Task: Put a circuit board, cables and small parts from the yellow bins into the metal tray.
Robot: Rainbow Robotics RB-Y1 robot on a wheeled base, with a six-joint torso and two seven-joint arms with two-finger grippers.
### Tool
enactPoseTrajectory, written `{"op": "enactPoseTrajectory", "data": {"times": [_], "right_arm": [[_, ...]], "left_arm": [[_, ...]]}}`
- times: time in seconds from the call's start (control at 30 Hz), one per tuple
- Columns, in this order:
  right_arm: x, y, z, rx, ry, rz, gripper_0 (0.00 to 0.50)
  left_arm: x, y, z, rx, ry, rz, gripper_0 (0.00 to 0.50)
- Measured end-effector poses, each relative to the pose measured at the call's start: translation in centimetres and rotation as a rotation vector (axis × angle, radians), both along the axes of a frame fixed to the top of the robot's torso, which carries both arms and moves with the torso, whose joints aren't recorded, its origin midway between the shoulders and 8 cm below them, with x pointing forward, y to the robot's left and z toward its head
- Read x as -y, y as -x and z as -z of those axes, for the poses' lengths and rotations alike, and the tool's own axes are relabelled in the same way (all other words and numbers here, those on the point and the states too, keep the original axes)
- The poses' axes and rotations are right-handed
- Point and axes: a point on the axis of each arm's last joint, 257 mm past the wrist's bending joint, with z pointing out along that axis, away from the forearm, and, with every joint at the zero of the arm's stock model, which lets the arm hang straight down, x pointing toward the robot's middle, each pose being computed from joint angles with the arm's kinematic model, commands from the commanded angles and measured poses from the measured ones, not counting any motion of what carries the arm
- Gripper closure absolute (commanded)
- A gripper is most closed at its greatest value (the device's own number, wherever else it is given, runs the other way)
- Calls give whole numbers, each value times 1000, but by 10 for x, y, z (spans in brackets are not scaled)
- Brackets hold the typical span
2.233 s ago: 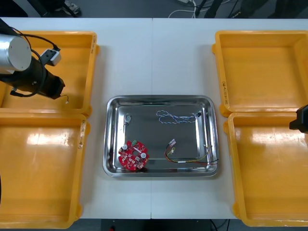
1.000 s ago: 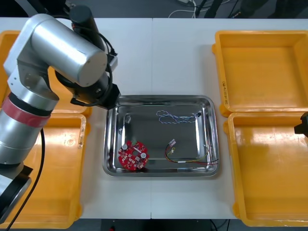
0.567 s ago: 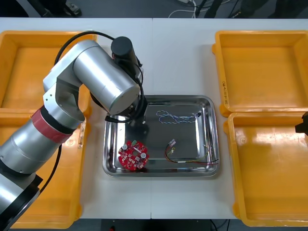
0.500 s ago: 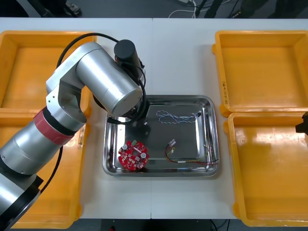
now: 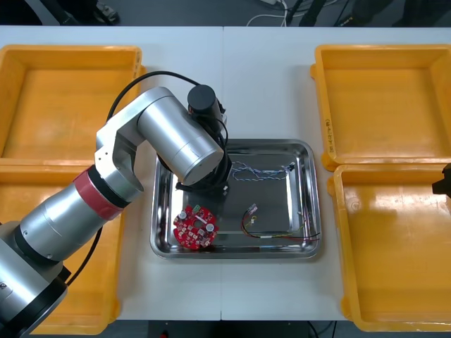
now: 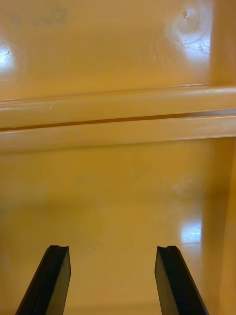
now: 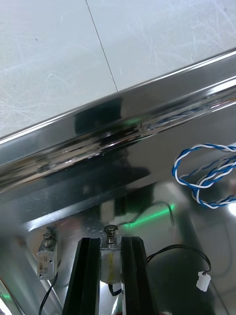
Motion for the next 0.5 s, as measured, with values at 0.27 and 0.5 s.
{"op": "enactPoseTrajectory", "data": {"times": [0.27, 0.5], "right_arm": [[-1, 0, 0, 0, -2, -1, 0], [-1, 0, 0, -1, -2, -2, 0]], "left_arm": [[-1, 1, 5, -8, -10, 0, 500], [-2, 1, 7, -12, -10, -1, 112]]}}
